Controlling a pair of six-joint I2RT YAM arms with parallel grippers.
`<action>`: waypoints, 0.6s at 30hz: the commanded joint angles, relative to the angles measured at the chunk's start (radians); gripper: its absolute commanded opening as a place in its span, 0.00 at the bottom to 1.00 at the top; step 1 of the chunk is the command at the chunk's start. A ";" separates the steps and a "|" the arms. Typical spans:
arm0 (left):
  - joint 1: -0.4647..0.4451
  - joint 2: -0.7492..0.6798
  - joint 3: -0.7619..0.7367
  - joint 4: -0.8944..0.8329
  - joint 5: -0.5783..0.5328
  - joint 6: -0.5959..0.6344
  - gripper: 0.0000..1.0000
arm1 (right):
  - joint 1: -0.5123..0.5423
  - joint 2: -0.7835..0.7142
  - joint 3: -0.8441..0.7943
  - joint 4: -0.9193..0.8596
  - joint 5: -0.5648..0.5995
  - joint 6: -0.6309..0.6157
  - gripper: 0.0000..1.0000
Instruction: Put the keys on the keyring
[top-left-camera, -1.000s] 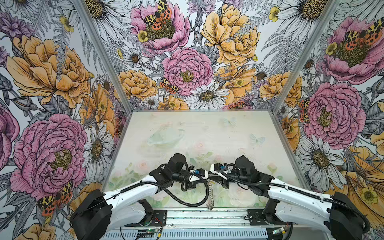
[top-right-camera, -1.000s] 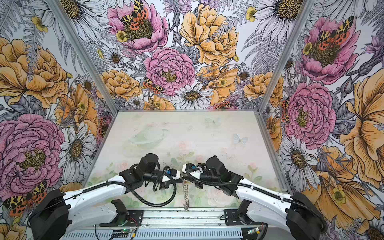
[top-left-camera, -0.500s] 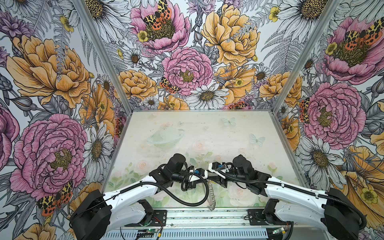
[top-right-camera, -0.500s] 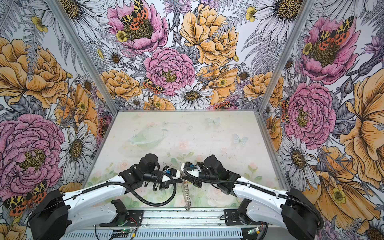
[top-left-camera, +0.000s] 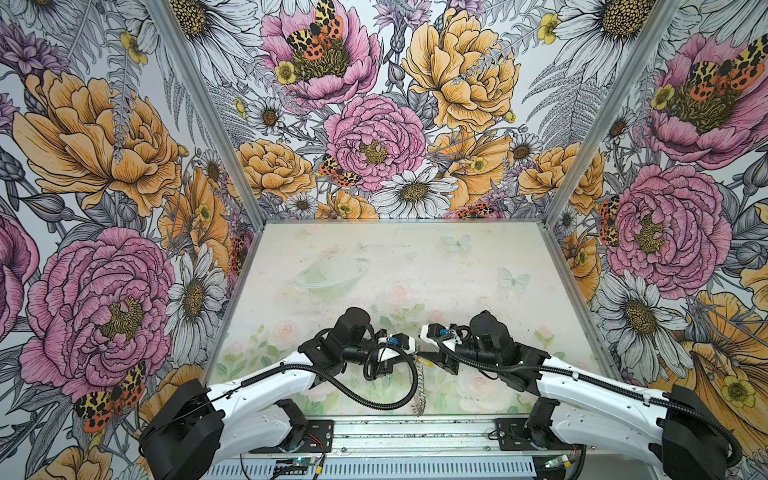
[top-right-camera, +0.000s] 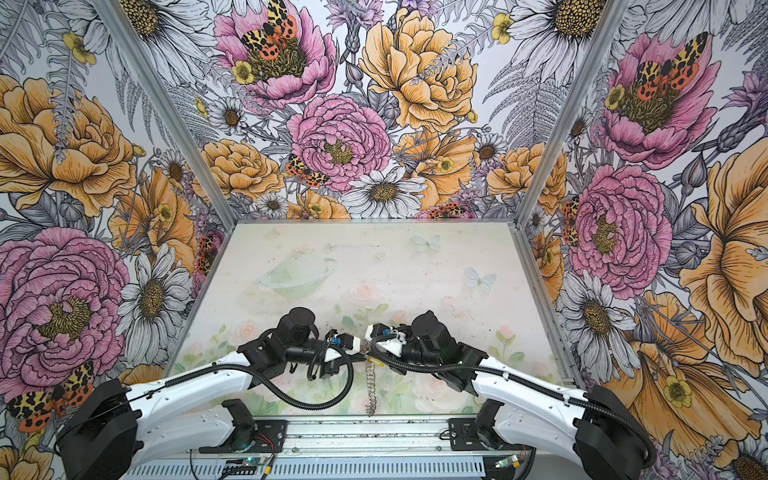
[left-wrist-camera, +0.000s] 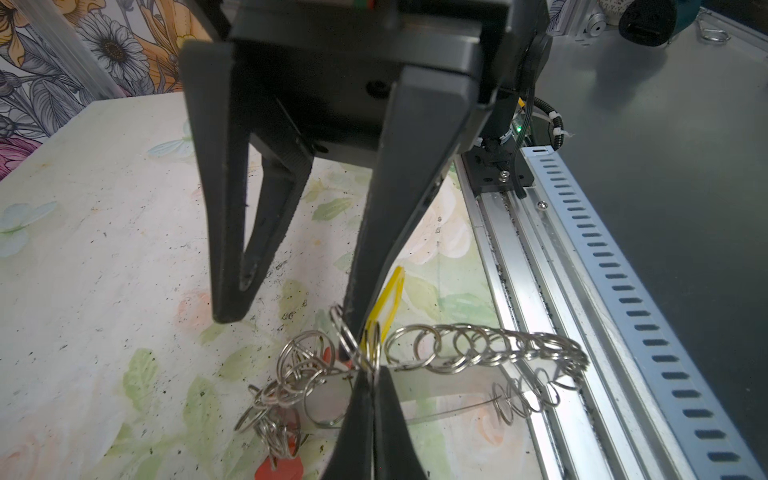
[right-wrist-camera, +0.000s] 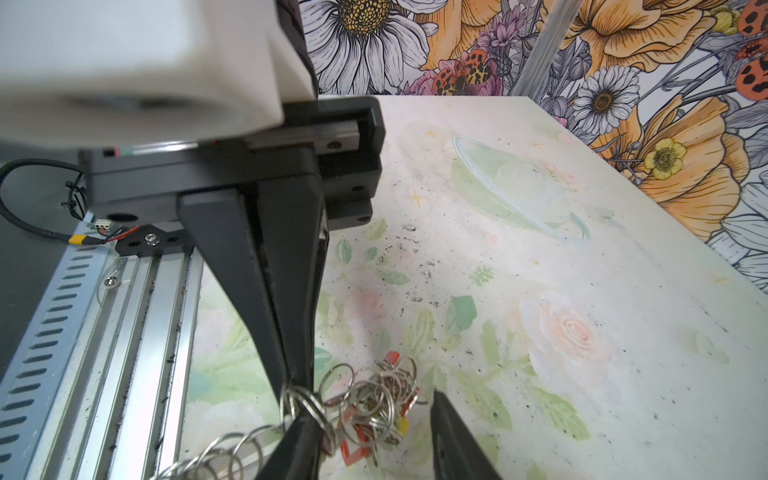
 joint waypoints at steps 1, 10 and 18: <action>0.012 -0.003 -0.005 0.070 -0.008 -0.016 0.00 | 0.001 -0.033 0.018 -0.025 0.036 -0.004 0.46; 0.025 0.006 -0.003 0.078 -0.013 -0.023 0.00 | 0.002 -0.066 0.008 -0.038 0.063 0.012 0.47; 0.031 0.011 -0.001 0.078 -0.011 -0.025 0.00 | 0.020 -0.137 0.007 -0.078 0.034 0.031 0.37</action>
